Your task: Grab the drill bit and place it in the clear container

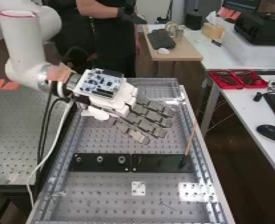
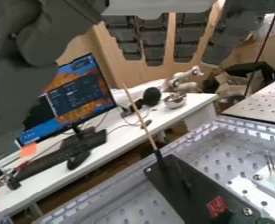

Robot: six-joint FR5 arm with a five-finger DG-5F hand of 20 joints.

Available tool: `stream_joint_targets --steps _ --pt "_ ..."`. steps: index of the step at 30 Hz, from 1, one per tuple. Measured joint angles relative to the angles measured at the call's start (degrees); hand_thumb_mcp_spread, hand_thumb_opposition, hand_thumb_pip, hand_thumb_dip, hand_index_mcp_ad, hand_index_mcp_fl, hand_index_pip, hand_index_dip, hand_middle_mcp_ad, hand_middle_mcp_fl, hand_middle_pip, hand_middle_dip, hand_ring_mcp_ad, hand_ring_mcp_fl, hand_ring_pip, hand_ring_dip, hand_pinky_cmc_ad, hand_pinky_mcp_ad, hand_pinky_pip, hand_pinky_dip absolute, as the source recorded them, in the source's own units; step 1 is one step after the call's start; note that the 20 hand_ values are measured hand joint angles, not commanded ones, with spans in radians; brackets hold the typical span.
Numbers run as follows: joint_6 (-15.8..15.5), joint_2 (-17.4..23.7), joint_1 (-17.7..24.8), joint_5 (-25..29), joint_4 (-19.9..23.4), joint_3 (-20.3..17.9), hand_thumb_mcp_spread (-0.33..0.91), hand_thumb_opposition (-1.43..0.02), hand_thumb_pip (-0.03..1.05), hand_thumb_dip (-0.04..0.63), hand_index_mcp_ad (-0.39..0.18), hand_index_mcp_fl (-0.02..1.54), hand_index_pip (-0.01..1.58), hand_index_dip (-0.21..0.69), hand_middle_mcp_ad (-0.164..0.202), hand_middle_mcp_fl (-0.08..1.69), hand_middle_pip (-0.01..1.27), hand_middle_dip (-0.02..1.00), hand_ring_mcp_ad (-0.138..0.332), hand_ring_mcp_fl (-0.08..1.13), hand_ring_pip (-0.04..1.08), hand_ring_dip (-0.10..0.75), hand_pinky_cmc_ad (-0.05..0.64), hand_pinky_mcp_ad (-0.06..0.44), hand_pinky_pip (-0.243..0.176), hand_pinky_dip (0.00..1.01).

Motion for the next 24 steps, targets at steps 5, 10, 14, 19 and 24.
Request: stream_joint_targets --steps 5,10,14,19,24 --pt "0.8 -1.4 0.0 0.0 0.1 0.1 0.23 -0.69 0.3 0.009 0.082 0.03 0.08 0.129 0.122 0.02 0.14 0.03 0.159 0.01 0.1 -0.01 0.26 0.199 -0.11 0.29" --pt "2.8 -4.1 0.0 0.2 0.6 0.4 0.23 -0.69 0.31 0.009 0.082 0.03 0.08 0.129 0.122 0.02 0.14 0.03 0.161 0.01 0.1 -0.01 0.26 0.199 -0.11 0.29" --pt "4.2 -5.9 -0.1 0.3 0.7 0.6 0.23 -0.69 0.32 0.009 0.082 0.03 0.08 0.129 0.122 0.02 0.14 0.03 0.162 0.01 0.1 -0.01 0.26 0.199 -0.11 0.29" --pt "5.2 -7.1 -0.4 0.3 -0.2 1.2 0.23 -0.69 0.32 0.009 0.082 0.03 0.08 0.129 0.122 0.02 0.14 0.03 0.162 0.01 0.1 -0.01 0.26 0.199 -0.11 0.29" --pt "3.8 -5.1 -0.5 0.2 -0.2 1.4 0.24 -0.7 0.32 0.009 0.082 0.03 0.08 0.129 0.122 0.02 0.15 0.05 0.164 0.01 0.1 -0.01 0.258 0.199 -0.11 0.29"
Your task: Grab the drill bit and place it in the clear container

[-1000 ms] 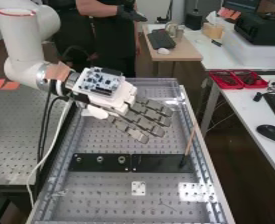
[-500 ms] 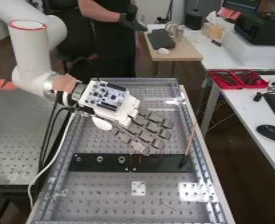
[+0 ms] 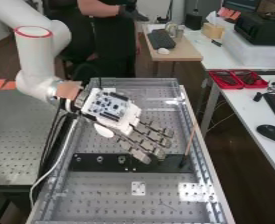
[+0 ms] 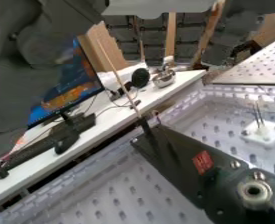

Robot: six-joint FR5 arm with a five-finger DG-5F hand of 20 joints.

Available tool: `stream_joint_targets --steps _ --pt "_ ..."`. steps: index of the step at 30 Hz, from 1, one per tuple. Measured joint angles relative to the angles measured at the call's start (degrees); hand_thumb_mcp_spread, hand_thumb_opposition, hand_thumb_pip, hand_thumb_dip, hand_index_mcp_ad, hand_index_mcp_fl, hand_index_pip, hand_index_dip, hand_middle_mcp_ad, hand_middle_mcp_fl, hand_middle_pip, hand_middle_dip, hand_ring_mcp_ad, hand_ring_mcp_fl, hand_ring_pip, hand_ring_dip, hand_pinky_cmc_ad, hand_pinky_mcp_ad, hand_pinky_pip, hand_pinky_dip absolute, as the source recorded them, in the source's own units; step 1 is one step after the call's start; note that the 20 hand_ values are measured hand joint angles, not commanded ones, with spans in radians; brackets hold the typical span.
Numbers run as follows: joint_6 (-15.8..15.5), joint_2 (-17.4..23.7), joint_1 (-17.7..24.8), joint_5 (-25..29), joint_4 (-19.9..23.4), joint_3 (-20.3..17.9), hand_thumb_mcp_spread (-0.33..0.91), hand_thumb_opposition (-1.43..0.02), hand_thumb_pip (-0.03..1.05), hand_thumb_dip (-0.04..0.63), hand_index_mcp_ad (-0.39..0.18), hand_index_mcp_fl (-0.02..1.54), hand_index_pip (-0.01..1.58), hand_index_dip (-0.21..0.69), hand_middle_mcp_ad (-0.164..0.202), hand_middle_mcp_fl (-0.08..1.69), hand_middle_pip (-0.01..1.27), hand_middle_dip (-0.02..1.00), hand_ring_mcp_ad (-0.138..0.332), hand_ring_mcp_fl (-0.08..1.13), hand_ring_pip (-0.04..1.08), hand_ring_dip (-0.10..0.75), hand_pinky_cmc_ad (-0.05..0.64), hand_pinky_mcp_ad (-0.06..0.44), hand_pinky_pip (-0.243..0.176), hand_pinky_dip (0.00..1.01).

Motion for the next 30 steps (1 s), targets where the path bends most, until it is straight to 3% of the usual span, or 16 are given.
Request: stream_joint_targets --steps 10,16,20,30 --pt "-7.9 8.8 0.1 -0.5 -2.2 1.7 0.24 -0.71 0.32 0.009 0.082 0.03 0.08 0.133 0.122 0.02 0.15 0.05 0.168 0.01 0.1 -0.007 0.258 0.199 -0.11 0.29" --pt "-11.9 11.6 0.1 -0.8 -4.2 3.6 0.24 -0.7 0.28 0.009 0.075 0.04 0.08 0.133 0.122 0.02 0.15 0.05 0.164 0.01 0.1 -0.01 0.258 0.201 -0.11 0.29" --pt "-12.4 10.4 -0.4 -1.2 -4.6 5.3 0.24 -0.7 0.27 0.005 0.075 0.04 0.08 0.133 0.126 0.02 0.15 0.05 0.164 0.01 0.1 -0.01 0.258 0.201 -0.11 0.29" --pt "-12.3 2.4 -4.0 -1.6 -6.2 12.4 0.25 -0.7 0.28 0.009 0.072 0.04 0.08 0.14 0.126 0.02 0.15 0.05 0.168 0.01 0.1 -0.024 0.262 0.199 -0.11 0.29"
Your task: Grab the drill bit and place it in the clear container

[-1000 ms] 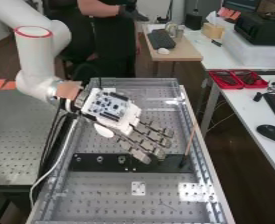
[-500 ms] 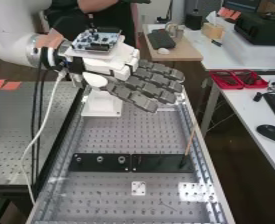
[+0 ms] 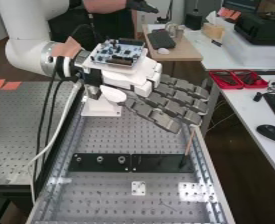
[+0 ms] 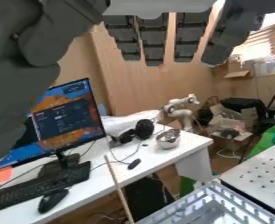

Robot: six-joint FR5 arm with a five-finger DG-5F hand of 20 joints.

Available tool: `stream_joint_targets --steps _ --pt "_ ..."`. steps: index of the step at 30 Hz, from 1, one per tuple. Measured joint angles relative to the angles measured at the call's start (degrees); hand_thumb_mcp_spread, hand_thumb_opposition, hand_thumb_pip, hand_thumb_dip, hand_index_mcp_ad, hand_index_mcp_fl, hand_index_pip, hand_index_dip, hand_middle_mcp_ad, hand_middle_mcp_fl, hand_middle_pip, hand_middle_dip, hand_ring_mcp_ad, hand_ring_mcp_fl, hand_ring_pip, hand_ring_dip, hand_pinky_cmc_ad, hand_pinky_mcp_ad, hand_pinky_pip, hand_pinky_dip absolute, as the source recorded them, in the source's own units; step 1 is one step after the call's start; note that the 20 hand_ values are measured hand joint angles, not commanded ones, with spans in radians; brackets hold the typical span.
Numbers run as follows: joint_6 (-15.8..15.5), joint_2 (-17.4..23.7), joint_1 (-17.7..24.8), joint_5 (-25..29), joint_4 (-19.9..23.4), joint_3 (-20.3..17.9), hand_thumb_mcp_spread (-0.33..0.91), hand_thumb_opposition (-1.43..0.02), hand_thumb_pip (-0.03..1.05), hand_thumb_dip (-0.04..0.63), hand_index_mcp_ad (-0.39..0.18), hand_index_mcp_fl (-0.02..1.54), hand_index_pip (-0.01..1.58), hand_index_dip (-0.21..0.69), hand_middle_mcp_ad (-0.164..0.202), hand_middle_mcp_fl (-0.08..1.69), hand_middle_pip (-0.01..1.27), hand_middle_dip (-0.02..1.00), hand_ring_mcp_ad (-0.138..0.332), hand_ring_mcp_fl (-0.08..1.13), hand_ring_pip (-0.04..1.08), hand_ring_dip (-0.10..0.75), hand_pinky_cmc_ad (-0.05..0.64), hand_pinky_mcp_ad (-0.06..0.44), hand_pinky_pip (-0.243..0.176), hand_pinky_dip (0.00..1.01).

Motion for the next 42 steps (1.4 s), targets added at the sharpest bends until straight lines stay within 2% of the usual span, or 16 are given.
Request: stream_joint_targets --steps 4,8,16,22,30,33,35,40,42 --pt "0.5 -1.7 -1.3 0.0 -0.5 1.2 0.25 -0.7 0.28 0.009 0.072 0.04 0.08 0.14 0.126 0.02 0.15 0.05 0.168 0.01 0.1 -0.024 0.262 0.199 -0.11 0.29" --pt "1.3 -2.0 -1.4 -0.2 -0.6 0.5 0.25 -0.7 0.3 0.009 0.073 0.04 0.08 0.14 0.126 0.02 0.15 0.05 0.168 0.01 0.1 -0.024 0.262 0.199 -0.11 0.29" --pt "4.9 -1.2 -0.3 -0.6 1.5 -5.3 0.25 -0.7 0.31 0.009 0.07 0.04 0.08 0.14 0.126 0.02 0.15 0.05 0.168 0.01 0.1 -0.024 0.262 0.199 -0.11 0.29" --pt "7.5 -1.8 0.3 0.3 4.8 -7.8 0.25 -0.7 0.33 0.009 0.07 0.04 0.08 0.141 0.126 0.02 0.15 0.05 0.168 0.01 0.1 -0.024 0.262 0.199 -0.11 0.29" --pt "8.6 -4.3 0.3 0.0 5.2 -7.3 0.29 -0.71 0.4 0.054 0.035 0.06 0.09 0.141 0.126 0.02 0.15 0.05 0.166 0.0 0.1 -0.024 0.258 0.199 -0.11 0.29" --pt "8.9 -5.6 0.2 -0.3 4.7 -6.6 0.3 -0.71 0.47 0.073 0.024 0.05 0.09 0.143 0.126 0.02 0.14 0.05 0.164 0.0 0.09 -0.024 0.258 0.199 -0.11 0.29" --pt "9.0 -6.4 0.1 -0.5 4.5 -6.3 0.29 -0.72 0.48 0.101 0.024 0.06 0.13 0.159 0.126 0.02 0.14 0.06 0.168 0.0 0.09 -0.024 0.258 0.199 -0.11 0.29" --pt "9.2 -8.2 -0.3 -0.8 5.4 -5.8 0.3 -0.75 0.56 0.145 0.024 0.08 0.37 0.161 0.126 0.02 0.15 0.08 0.164 0.0 0.09 -0.024 0.258 0.199 -0.11 0.29" --pt "9.1 -8.6 -0.4 -0.6 6.1 -5.8 0.31 -0.77 0.56 0.166 0.012 0.07 0.45 0.162 0.124 0.02 0.15 0.08 0.166 0.0 0.09 -0.024 0.262 0.199 -0.11 0.29"
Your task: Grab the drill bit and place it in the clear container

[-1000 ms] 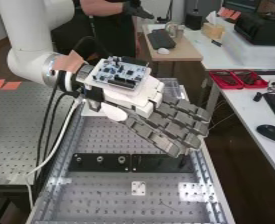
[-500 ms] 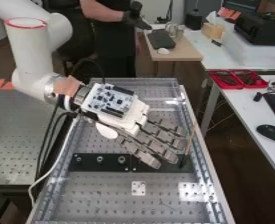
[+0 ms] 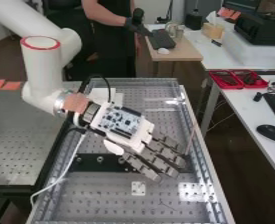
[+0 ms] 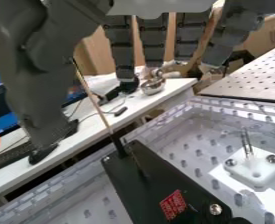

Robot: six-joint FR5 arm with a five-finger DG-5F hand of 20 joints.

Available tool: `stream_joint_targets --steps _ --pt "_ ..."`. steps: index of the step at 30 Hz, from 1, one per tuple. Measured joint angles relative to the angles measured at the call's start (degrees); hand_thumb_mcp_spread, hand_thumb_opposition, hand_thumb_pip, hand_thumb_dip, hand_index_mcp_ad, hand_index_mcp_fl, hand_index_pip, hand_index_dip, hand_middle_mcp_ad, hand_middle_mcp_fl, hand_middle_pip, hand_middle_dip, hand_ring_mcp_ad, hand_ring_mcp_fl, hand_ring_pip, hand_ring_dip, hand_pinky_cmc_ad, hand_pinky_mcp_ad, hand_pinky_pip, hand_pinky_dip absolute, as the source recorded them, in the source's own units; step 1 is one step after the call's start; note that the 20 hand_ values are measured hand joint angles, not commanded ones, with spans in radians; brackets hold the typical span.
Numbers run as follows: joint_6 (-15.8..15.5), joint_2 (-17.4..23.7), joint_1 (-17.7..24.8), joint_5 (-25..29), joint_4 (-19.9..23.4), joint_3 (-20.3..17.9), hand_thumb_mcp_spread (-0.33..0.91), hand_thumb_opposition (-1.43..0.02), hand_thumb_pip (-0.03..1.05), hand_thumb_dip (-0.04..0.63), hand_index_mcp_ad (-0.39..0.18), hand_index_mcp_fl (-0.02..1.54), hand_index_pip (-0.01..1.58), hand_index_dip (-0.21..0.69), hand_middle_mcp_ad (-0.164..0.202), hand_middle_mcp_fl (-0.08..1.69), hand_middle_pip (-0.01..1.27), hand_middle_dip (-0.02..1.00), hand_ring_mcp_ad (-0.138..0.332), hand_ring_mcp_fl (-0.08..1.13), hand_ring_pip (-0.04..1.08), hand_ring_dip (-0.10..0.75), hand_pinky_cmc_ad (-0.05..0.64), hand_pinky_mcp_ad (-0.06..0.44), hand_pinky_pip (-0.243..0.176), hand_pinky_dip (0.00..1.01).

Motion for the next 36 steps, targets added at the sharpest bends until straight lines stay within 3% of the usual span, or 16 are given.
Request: stream_joint_targets --steps 3,7,11,24,36 --pt "0.0 -0.4 -0.1 0.2 1.8 -0.1 0.34 -0.79 0.56 0.194 -0.005 0.1 0.72 0.173 0.126 0.04 0.14 0.08 0.164 -0.01 0.09 -0.024 0.258 0.197 -0.11 0.27" --pt "0.5 -1.3 -0.2 0.5 3.5 -0.1 0.36 -0.82 0.63 0.225 -0.007 0.13 0.92 0.173 0.126 0.06 0.14 0.09 0.164 -0.01 0.09 -0.024 0.262 0.199 -0.11 0.23" --pt "1.2 -2.1 -0.4 0.4 4.0 0.2 0.37 -0.84 0.63 0.241 -0.007 0.15 1.05 0.169 0.126 0.07 0.14 0.11 0.164 0.0 0.09 -0.024 0.258 0.197 -0.108 0.2" --pt "2.6 -4.6 -0.6 1.3 6.2 1.1 0.39 -0.86 0.61 0.251 -0.037 0.15 1.2 0.164 0.126 0.13 0.14 0.13 0.164 -0.01 0.09 -0.024 0.258 0.178 -0.108 0.18" --pt "2.1 -6.0 -0.4 2.0 6.8 1.9 0.44 -0.87 0.59 0.253 -0.051 0.29 1.31 0.164 0.126 0.18 0.14 0.14 0.164 -0.01 0.09 -0.021 0.258 0.178 -0.105 0.18"
